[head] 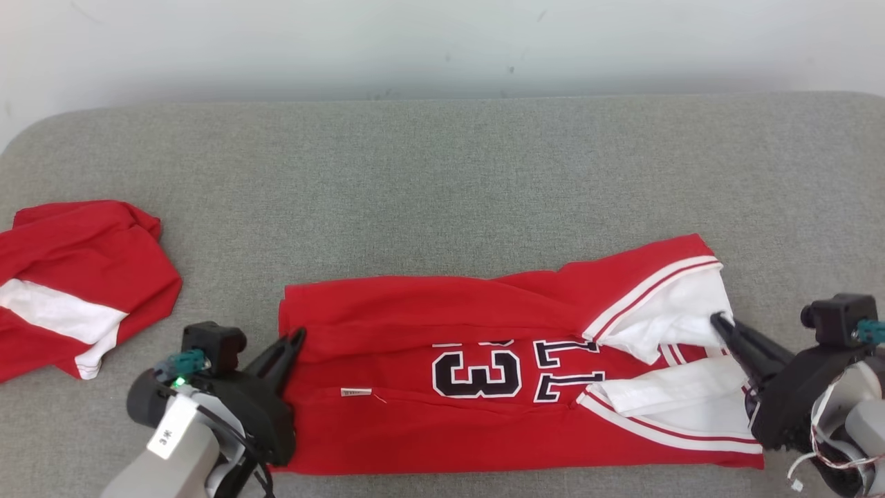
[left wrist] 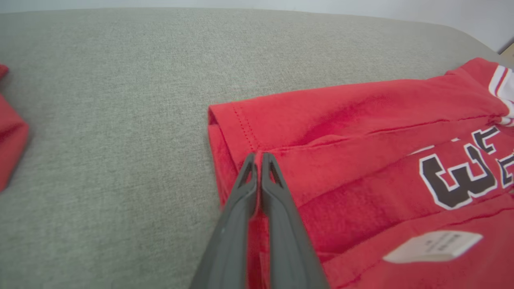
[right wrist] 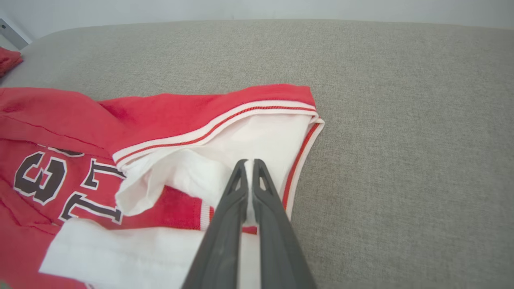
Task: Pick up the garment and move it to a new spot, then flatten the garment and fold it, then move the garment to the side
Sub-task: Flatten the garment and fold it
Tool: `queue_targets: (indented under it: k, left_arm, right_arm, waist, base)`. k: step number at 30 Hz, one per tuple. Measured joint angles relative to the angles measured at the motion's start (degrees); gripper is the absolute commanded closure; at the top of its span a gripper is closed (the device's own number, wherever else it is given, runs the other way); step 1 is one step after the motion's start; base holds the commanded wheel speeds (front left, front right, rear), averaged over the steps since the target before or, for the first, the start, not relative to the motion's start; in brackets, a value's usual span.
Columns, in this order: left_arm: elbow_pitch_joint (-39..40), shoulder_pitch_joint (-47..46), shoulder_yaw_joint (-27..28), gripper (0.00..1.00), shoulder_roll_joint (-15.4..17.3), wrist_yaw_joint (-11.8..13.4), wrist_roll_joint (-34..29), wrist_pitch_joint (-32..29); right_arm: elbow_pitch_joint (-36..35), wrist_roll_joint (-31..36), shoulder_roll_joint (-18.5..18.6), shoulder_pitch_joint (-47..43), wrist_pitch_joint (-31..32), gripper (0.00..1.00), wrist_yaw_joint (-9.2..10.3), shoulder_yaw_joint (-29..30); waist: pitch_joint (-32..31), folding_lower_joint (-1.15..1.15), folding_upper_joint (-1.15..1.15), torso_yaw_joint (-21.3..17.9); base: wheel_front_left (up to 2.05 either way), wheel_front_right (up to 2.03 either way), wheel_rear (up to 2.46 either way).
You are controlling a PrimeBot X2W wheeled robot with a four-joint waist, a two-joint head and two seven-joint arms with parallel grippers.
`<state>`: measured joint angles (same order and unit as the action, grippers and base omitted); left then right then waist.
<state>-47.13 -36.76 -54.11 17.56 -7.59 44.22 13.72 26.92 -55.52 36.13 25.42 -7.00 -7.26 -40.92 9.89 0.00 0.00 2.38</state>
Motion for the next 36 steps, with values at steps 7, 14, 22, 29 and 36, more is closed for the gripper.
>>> queue_targets:
  k: [7, 14, 22, 29, 36]
  left_arm:
    - [-0.1, 1.0, -1.1, 1.00, -0.6, 0.0, -0.5, -0.1]
    - [-1.1, 1.4, -1.0, 0.00, -1.0, 0.6, -0.4, -0.4]
    - [-0.6, 5.5, 1.7, 0.00, -0.9, 2.7, 1.2, 0.0]
    - [2.2, 8.5, 3.8, 0.00, 0.2, 5.1, 1.3, 0.5]
    - [8.0, 12.6, 9.3, 0.00, 1.5, 10.2, 1.3, 0.6]
  right_arm:
    - [-0.7, -0.8, 0.7, -1.5, 2.2, 1.00, 0.00, -2.3]
    - [1.2, -1.0, 0.6, -1.7, 4.0, 0.00, 0.00, -3.3]
    - [0.2, -6.3, -0.1, -4.3, 1.6, 0.00, 0.00, -0.6]
    - [-0.5, -8.6, 0.1, -7.2, -2.8, 0.00, 0.00, 2.8]
    - [-1.2, -9.5, -1.1, -10.1, -6.7, 0.00, 2.83, 7.0]
  waist:
    - [-0.4, 0.00, 0.00, -0.1]
    - [-0.7, 0.00, 0.00, -0.4]
    - [-3.0, 0.00, 0.00, -0.4]
    - [-5.1, 0.00, 0.00, -0.8]
    - [-7.4, 0.00, 0.00, -1.4]
  base:
    - [0.00, 0.00, 0.00]
    - [0.00, 0.00, 0.00]
    - [0.00, 0.00, 0.00]
    - [0.00, 0.00, 0.00]
    - [0.00, 0.00, 0.00]
